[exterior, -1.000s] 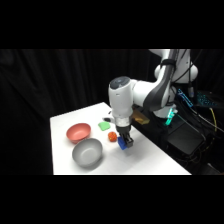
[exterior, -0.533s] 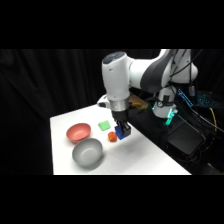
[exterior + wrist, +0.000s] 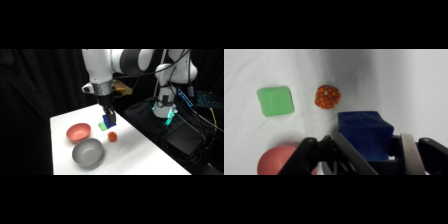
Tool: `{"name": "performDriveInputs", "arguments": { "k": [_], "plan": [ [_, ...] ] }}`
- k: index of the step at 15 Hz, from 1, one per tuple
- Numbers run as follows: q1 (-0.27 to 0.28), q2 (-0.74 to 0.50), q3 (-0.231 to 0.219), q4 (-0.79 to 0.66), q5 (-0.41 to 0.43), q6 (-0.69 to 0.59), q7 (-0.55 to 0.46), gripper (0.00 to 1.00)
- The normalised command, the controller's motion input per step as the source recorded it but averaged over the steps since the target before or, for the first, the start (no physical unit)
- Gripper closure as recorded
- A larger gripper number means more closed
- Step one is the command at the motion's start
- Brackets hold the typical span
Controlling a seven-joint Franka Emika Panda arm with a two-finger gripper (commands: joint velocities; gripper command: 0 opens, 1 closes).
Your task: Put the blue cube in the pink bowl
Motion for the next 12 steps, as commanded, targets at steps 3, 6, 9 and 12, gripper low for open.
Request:
{"name": "performDriveInputs", "arguments": {
  "k": [3,6,9,12],
  "plan": [
    [-0.170,-0.06,-0.074,0.26,0.072,-0.24,-0.23,0.76],
    [-0.152,-0.01,-0.070,0.29,0.084,-0.18,-0.27,0.76],
    [-0.146,0.14,-0.063,0.36,0.142,-0.12,-0.32,0.76],
    [-0.123,0.30,-0.036,0.41,0.198,-0.05,-0.33,0.76]
  ]
}}
